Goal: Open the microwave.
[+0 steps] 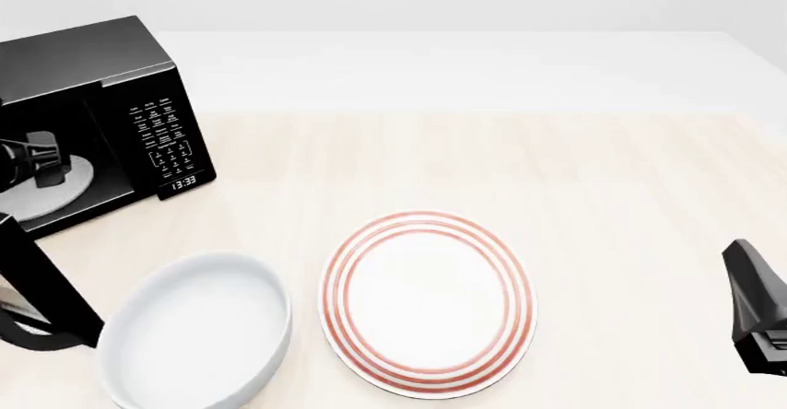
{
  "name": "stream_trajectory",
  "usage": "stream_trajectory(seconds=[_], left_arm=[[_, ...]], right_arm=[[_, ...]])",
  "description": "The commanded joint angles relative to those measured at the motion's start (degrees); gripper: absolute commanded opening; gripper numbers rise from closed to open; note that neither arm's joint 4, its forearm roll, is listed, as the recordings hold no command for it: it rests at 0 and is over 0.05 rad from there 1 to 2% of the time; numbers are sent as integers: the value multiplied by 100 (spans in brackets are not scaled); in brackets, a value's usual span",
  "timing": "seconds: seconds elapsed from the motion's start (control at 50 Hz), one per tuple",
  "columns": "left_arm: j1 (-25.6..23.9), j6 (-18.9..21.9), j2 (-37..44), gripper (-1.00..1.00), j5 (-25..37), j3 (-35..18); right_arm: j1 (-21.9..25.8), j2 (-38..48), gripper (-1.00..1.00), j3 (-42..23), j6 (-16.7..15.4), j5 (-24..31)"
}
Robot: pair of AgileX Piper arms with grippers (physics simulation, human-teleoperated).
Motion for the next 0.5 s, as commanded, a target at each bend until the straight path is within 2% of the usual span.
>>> stream_trajectory(seconds=[0.02, 0.5], left_arm=[[69, -68, -242, 100, 14, 330], [230, -112, -625, 100, 124, 580]], right_arm=[[0, 0, 100, 0, 0, 0], [0, 0, 100, 0, 0, 0]])
